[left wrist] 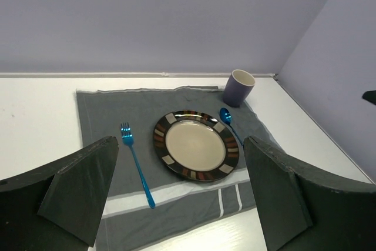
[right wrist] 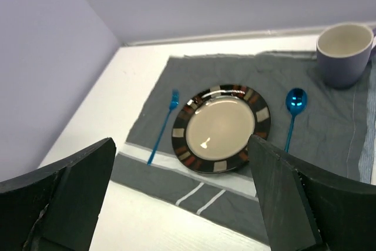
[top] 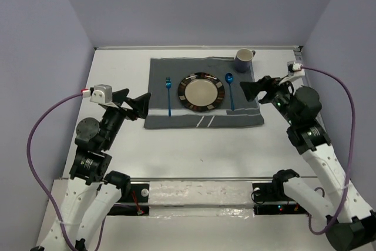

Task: Set the dinner table for one person

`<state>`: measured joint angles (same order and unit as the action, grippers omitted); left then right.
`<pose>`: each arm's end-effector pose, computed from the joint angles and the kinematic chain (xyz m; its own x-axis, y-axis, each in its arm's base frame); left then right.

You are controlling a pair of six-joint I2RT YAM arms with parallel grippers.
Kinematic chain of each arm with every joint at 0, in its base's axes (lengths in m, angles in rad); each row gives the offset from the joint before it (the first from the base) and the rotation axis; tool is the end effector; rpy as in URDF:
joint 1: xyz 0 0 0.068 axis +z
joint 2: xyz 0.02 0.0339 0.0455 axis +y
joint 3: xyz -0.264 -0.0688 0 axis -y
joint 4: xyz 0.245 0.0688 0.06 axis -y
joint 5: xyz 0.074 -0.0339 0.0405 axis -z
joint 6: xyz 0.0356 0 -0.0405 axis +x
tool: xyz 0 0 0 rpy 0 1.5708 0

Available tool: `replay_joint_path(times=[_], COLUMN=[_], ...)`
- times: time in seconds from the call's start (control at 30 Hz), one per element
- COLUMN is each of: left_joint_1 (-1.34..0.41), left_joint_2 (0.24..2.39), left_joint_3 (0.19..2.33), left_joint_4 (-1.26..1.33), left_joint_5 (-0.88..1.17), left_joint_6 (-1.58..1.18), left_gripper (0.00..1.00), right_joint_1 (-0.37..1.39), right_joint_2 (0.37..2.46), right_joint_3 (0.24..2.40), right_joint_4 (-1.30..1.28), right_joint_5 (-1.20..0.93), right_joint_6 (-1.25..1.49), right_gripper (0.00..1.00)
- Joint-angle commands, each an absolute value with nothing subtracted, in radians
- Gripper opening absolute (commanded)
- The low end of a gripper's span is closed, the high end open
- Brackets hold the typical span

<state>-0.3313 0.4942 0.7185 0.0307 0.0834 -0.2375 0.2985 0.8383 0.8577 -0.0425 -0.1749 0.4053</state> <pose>0.1116 -0.0415 0.3793 0.1376 -0.2953 -0.9454 0.4452 0.8711 -0.2072 0.1858 0.0636 0.3720 -0.2000 0.3447 -0.9172 -0.4102 0.8206 0.3979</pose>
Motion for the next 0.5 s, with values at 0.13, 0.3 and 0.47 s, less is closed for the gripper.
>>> replay_joint_path(times=[0.13,0.3,0.47], left_joint_1=[-0.325,-0.324,-0.325], left_joint_2=[0.399,0.393,0.411], left_joint_3=[0.704,0.761,0.787], left_joint_4=[0.153,0.141,0.126], left_joint_5=[0.115,0.109,0.129], left_joint_6=[-0.247,-0.226,-0.238], left_gripper=[0.99,0.99,0.99], right_joint_1=[0.310,0.310,0.310], right_joint_2=[0.557,0.460,0.408], right_joint_3=[0.812,0.810,0.821], right_joint_4=[-0.150,-0.241,-0.281], right_joint_5=[-0.173,-0.137,-0.118], right_joint_6=[0.396,0.379,0.371], right_gripper=[1.00,1.00,1.00])
